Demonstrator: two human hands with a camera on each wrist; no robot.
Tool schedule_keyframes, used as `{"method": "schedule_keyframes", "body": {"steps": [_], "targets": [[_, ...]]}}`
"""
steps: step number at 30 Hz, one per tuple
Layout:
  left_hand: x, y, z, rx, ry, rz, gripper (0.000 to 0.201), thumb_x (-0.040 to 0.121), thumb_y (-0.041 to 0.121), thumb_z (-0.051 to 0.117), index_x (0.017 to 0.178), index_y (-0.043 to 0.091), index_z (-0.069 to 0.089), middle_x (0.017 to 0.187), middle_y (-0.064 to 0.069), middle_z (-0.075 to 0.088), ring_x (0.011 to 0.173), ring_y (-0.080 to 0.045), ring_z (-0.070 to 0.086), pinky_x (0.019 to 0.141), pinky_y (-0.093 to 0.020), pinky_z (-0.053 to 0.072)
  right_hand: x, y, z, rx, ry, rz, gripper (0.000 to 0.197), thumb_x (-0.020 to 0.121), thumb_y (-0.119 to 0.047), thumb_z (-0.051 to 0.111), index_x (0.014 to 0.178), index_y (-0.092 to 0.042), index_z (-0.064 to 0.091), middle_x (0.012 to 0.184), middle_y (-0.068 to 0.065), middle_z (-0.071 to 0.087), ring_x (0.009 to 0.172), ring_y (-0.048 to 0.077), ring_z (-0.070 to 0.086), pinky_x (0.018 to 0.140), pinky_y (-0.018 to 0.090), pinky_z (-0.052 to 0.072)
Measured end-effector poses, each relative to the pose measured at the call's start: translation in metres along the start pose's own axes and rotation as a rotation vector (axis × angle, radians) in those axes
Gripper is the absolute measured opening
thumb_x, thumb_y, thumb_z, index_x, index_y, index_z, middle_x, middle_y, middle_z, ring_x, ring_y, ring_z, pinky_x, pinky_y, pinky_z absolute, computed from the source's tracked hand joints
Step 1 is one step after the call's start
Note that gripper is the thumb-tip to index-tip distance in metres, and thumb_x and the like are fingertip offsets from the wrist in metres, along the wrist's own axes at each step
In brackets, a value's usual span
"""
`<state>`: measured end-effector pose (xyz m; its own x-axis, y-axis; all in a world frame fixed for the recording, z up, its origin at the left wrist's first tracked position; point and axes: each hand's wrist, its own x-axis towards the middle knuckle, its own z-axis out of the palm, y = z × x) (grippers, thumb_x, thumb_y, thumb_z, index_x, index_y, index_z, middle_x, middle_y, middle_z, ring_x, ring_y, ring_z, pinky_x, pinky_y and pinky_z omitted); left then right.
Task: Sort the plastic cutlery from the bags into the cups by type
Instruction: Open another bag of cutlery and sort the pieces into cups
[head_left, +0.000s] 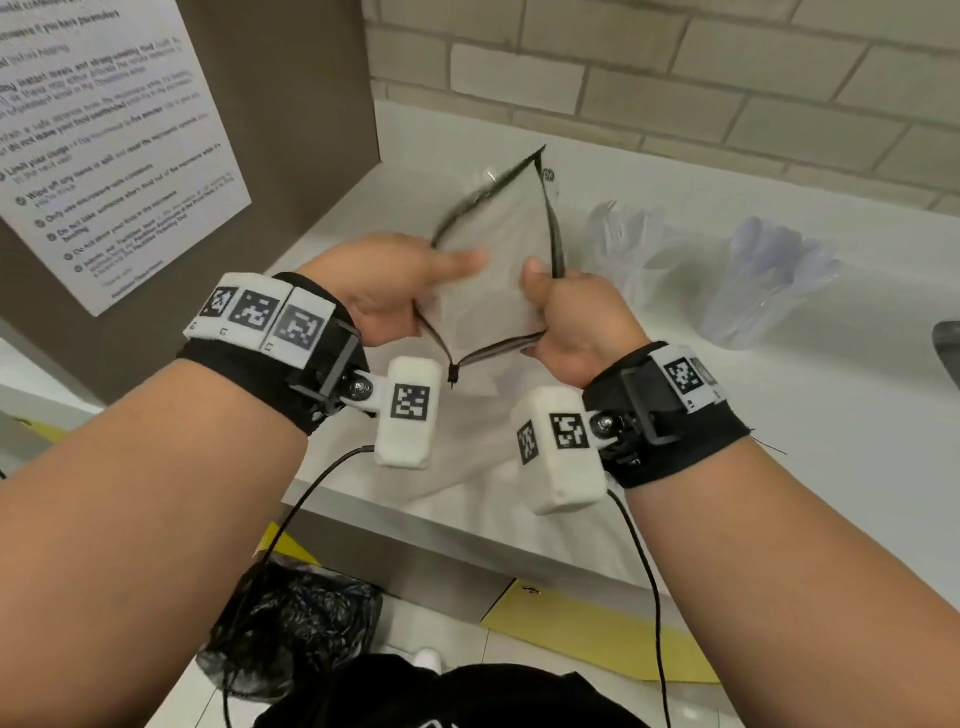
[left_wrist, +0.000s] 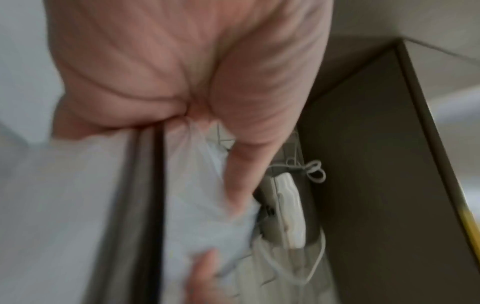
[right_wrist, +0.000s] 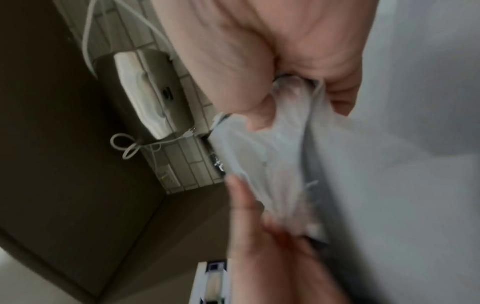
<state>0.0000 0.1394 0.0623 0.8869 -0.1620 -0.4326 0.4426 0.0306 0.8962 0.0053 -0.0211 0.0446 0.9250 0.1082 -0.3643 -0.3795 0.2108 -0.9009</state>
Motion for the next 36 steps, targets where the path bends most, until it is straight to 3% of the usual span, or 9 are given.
{"method": "schedule_keyframes", "body": {"steps": [3,8,12,18,22,27,30,33,36], "targets": [[0.003,-0.007,-0.002,0.304,0.163,-0.039,0.030,0.094,0.023,0.059,0.122,0.013,0.056,0.122,-0.011,0.064,0.099,-0.029,0.067,0.072,-0.045,0.057,0.005,0.000,-0.005,0.070,0.027,0.034,0.014,0.103,-0.024,0.041,0.113,-0.020,0.049,0.109,0.012,0.062,0.092,0.029,0.062,0.089,0.063,0.048],[0.008,0.002,-0.004,-0.354,0.108,-0.084,0.016,0.101,0.002,0.032,0.100,0.013,0.044,0.076,-0.007,0.062,0.057,-0.020,0.065,0.055,-0.043,0.058,0.003,0.007,-0.006,-0.174,-0.059,-0.016,0.035,0.090,-0.035,0.063,0.116,-0.012,0.056,0.108,0.005,0.070,0.087,0.021,0.069,0.069,0.039,0.059],[0.000,0.004,-0.009,-0.458,-0.072,-0.087,0.033,0.093,0.015,0.044,0.121,0.003,0.056,0.110,-0.009,0.068,0.096,-0.025,0.067,0.077,-0.049,0.058,0.008,0.008,-0.015,-0.233,0.012,0.020,0.004,0.094,-0.013,0.058,0.098,-0.014,0.057,0.097,0.009,0.062,0.089,0.026,0.062,0.069,0.045,0.059],[0.003,-0.009,-0.008,-0.101,0.160,-0.140,0.020,0.097,0.011,0.050,0.116,0.009,0.057,0.098,-0.011,0.072,0.085,-0.027,0.070,0.079,-0.049,0.056,0.009,-0.012,-0.006,0.077,-0.111,-0.026,0.014,0.100,-0.008,0.044,0.111,-0.002,0.049,0.078,0.012,0.061,0.071,0.027,0.064,0.091,0.062,0.049],[-0.001,0.000,-0.019,-0.519,0.249,-0.124,0.023,0.100,0.002,0.030,0.107,0.001,0.052,0.088,-0.020,0.063,0.053,-0.028,0.064,0.048,-0.044,0.057,0.009,-0.002,-0.008,0.068,-0.323,-0.111,0.061,0.083,0.006,0.055,0.127,-0.035,0.047,0.111,0.008,0.062,0.086,0.027,0.062,0.076,0.043,0.054],[-0.009,-0.014,-0.023,-0.642,0.106,-0.020,0.045,0.087,-0.002,0.038,0.129,0.011,0.046,0.119,-0.017,0.061,0.091,-0.033,0.070,0.070,-0.046,0.058,0.011,0.010,-0.004,-0.568,-0.198,-0.306,0.060,0.073,0.021,0.036,0.092,-0.022,0.074,0.107,-0.006,0.066,0.090,0.020,0.061,0.068,0.032,0.050],[-0.008,-0.027,-0.017,-0.340,0.176,0.217,0.052,0.082,-0.018,0.032,0.094,0.027,0.056,0.089,-0.004,0.057,0.056,-0.017,0.061,0.049,-0.026,0.048,0.015,0.010,0.003,-0.876,-0.171,-0.264,0.068,0.078,0.007,0.052,0.139,-0.022,0.048,0.132,0.001,0.054,0.108,0.023,0.061,0.082,0.030,0.056],[0.000,-0.042,-0.026,0.362,0.322,0.274,0.040,0.079,-0.010,0.051,0.073,0.026,0.069,0.073,0.000,0.058,0.063,-0.020,0.054,0.055,-0.025,0.040,0.014,0.016,0.009,-0.979,-0.183,-0.227,0.073,0.071,-0.004,0.068,0.138,-0.013,0.041,0.114,0.004,0.058,0.099,0.027,0.066,0.075,0.040,0.060],[0.004,-0.044,-0.034,1.114,0.299,0.060,0.078,0.069,0.029,0.082,0.138,0.027,0.047,0.127,-0.006,0.045,0.101,-0.025,0.059,0.088,-0.028,0.049,0.015,0.027,0.014,-1.050,-0.212,-0.159,0.065,0.071,-0.005,0.070,0.131,-0.012,0.045,0.107,0.009,0.058,0.092,0.028,0.066,0.071,0.044,0.061]]}}
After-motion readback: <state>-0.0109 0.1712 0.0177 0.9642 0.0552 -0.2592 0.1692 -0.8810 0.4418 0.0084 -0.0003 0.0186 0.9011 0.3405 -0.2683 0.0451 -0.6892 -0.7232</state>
